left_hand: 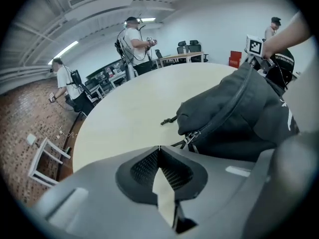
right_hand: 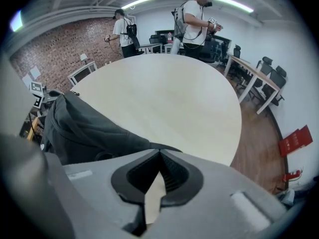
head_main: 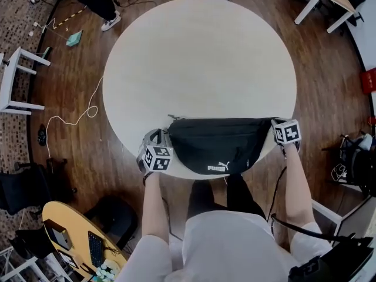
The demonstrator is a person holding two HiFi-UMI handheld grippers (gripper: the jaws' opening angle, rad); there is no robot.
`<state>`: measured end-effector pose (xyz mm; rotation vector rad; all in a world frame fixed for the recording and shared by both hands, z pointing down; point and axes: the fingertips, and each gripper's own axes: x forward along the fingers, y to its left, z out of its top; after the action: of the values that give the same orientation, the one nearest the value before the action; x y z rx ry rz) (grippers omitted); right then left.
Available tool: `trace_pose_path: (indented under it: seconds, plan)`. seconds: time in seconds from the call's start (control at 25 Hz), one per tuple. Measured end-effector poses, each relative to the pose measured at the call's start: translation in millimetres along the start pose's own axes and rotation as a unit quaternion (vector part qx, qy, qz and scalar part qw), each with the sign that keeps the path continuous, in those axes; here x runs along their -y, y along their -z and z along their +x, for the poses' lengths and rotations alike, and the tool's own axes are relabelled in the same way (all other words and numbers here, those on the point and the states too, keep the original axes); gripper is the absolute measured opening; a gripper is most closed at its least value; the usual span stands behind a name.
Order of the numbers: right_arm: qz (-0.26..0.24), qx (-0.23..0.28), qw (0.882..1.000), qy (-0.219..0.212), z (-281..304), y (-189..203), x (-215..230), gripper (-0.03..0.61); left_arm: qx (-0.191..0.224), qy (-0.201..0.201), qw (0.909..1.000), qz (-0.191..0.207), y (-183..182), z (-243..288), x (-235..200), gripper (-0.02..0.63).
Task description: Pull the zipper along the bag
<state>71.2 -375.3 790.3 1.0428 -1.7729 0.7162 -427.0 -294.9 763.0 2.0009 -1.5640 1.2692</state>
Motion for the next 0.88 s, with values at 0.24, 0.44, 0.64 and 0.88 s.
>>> trace_pose_path:
  seconds: [0.24,0.44,0.64,0.88]
  plan:
    - [0.003,0.009,1.0,0.029,3.2,-2.7,-1.5,-0.009,-0.005,0.025,0.9995,-0.018,4.4,9.7,5.8,0.021]
    - [0.03,0.047,0.998,0.025,-7.7,-3.0,-2.0,-0.009,0.023,0.037,0.9969,-0.065,-14.6,-13.1,7.2,0.026]
    - [0.065,0.144,0.987,0.023,-50.3,-27.9,-8.0,0.12,0.07,0.057,0.9916,-0.093,-43.3,-46.1,-3.4,0.09]
    - [0.027,0.219,0.975,0.028,-126.5,-29.6,-43.4,0.091,0.148,0.062,0.9793,-0.123,-81.0,-115.3,2.9,0.067]
